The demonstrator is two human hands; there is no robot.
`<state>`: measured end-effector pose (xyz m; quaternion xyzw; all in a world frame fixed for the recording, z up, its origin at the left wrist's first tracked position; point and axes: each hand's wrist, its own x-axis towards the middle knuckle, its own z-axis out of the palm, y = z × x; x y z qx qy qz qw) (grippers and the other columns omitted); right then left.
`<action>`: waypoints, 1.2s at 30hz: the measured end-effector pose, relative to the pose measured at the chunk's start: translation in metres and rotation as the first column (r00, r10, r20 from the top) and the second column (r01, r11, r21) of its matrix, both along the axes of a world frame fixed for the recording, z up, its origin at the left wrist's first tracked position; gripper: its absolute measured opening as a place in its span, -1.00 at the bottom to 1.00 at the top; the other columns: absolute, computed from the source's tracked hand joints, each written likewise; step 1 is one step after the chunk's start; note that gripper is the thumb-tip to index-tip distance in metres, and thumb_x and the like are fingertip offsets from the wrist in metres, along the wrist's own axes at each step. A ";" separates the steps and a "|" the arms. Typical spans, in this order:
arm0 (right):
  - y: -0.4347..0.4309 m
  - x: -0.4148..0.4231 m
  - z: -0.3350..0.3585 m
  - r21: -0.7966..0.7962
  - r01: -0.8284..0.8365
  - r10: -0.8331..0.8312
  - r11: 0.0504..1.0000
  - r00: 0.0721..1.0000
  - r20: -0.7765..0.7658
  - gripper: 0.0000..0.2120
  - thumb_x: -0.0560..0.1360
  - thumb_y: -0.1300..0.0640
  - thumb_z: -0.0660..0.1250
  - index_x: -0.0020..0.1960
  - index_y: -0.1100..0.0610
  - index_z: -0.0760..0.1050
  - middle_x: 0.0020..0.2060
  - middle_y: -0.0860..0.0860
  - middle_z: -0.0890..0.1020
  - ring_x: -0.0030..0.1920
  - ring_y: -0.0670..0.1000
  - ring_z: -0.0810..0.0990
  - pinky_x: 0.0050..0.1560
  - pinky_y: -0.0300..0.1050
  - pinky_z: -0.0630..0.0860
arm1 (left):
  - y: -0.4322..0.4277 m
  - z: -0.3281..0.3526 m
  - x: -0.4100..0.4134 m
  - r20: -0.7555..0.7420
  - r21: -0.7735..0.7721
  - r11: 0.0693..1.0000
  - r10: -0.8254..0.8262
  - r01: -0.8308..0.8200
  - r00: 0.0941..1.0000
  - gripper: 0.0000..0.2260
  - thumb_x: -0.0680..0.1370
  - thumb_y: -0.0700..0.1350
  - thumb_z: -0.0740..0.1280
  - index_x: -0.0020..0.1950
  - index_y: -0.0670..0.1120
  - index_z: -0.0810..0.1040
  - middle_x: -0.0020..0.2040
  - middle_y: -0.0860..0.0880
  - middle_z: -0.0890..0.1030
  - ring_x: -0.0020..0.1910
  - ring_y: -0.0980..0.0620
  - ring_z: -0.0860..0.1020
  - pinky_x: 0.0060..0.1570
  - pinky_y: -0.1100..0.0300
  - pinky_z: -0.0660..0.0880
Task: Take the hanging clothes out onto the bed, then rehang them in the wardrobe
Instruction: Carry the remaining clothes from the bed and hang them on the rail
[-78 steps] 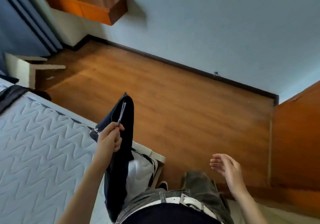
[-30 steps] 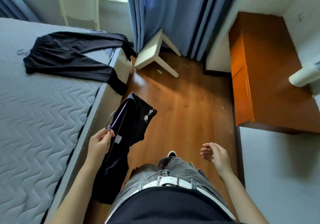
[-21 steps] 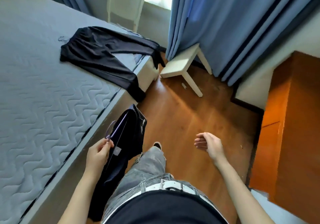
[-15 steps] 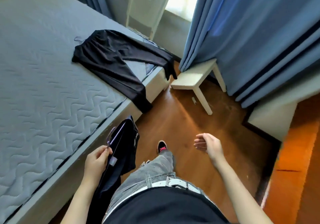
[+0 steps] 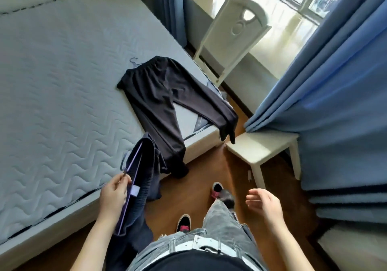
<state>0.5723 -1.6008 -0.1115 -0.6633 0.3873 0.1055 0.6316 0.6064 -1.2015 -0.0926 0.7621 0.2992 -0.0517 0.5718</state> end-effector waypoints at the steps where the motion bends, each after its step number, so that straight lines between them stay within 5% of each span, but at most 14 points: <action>1: -0.009 0.023 -0.002 0.009 -0.039 0.039 0.999 0.999 0.003 -0.75 0.60 0.26 0.15 -0.09 0.29 0.58 -0.24 0.21 0.65 -0.23 0.17 0.62 -0.09 0.02 0.54 | -0.008 0.000 0.012 -0.008 -0.001 0.998 0.061 -0.061 0.998 -0.80 0.63 -0.16 0.18 -0.15 -0.10 0.51 -0.63 0.11 0.27 -0.66 0.21 0.19 -0.62 0.40 0.10; 8: -0.039 0.202 0.002 0.042 -0.353 0.350 0.935 0.935 0.061 -0.74 0.61 0.20 0.15 -0.06 0.26 0.59 -0.26 0.16 0.66 -0.24 0.14 0.63 -0.11 -0.01 0.55 | -0.056 0.040 0.073 0.091 -0.110 0.867 0.496 -0.486 0.864 -0.75 0.62 -0.22 0.19 -0.25 -0.13 0.47 -0.58 0.15 0.21 -0.68 0.23 0.14 -0.63 0.46 0.06; 12: -0.023 0.292 0.032 0.043 -0.489 0.477 0.871 0.865 0.158 -0.77 0.58 0.28 0.17 -0.09 0.30 0.59 -0.30 0.17 0.64 -0.36 0.06 0.64 -0.30 -0.20 0.58 | -0.059 0.084 0.106 0.197 -0.177 0.780 0.625 -0.600 0.755 -0.75 0.62 -0.25 0.18 -0.26 -0.14 0.46 -0.63 0.15 0.24 -0.69 0.24 0.14 -0.63 0.47 0.03; 18: 0.031 0.393 0.065 0.060 -0.632 0.598 0.772 0.756 0.267 -0.73 0.60 0.30 0.13 -0.14 0.24 0.58 -0.37 0.07 0.66 -0.39 0.02 0.65 -0.33 -0.26 0.58 | -0.035 0.154 0.166 0.386 -0.203 0.764 0.637 -0.612 0.667 -0.77 0.59 -0.25 0.19 -0.26 -0.14 0.46 -0.58 0.15 0.22 -0.65 0.22 0.11 -0.57 0.39 -0.03; 23: 0.100 0.471 0.079 0.072 -0.690 0.639 0.720 0.700 0.318 -0.75 0.58 0.25 0.15 -0.09 0.24 0.60 -0.30 0.10 0.66 -0.29 0.09 0.65 -0.17 -0.11 0.58 | 0.006 0.179 0.239 0.476 -0.170 0.791 0.588 -0.588 0.654 -0.78 0.59 -0.25 0.18 -0.25 -0.13 0.46 -0.57 0.14 0.21 -0.63 0.19 0.11 -0.56 0.39 -0.02; 29: 0.198 0.562 0.076 0.079 -0.678 0.622 0.731 0.710 0.331 -0.76 0.56 0.26 0.14 -0.08 0.27 0.58 -0.28 0.14 0.62 -0.31 0.10 0.63 -0.28 -0.20 0.59 | 0.080 0.150 0.354 0.453 -0.201 0.815 0.569 -0.543 0.687 -0.77 0.59 -0.23 0.18 -0.25 -0.10 0.46 -0.55 0.14 0.21 -0.60 0.16 0.11 -0.57 0.36 0.02; 36: 0.316 0.681 -0.008 -0.019 -0.715 0.691 0.699 0.668 0.277 -0.78 0.53 0.24 0.19 -0.04 0.29 0.60 -0.26 0.15 0.64 -0.30 0.07 0.62 -0.19 -0.13 0.57 | 0.159 0.013 0.489 0.294 -0.206 0.813 0.582 -0.544 0.758 -0.76 0.60 -0.26 0.17 -0.27 -0.12 0.44 -0.58 0.15 0.20 -0.62 0.17 0.12 -0.59 0.37 0.05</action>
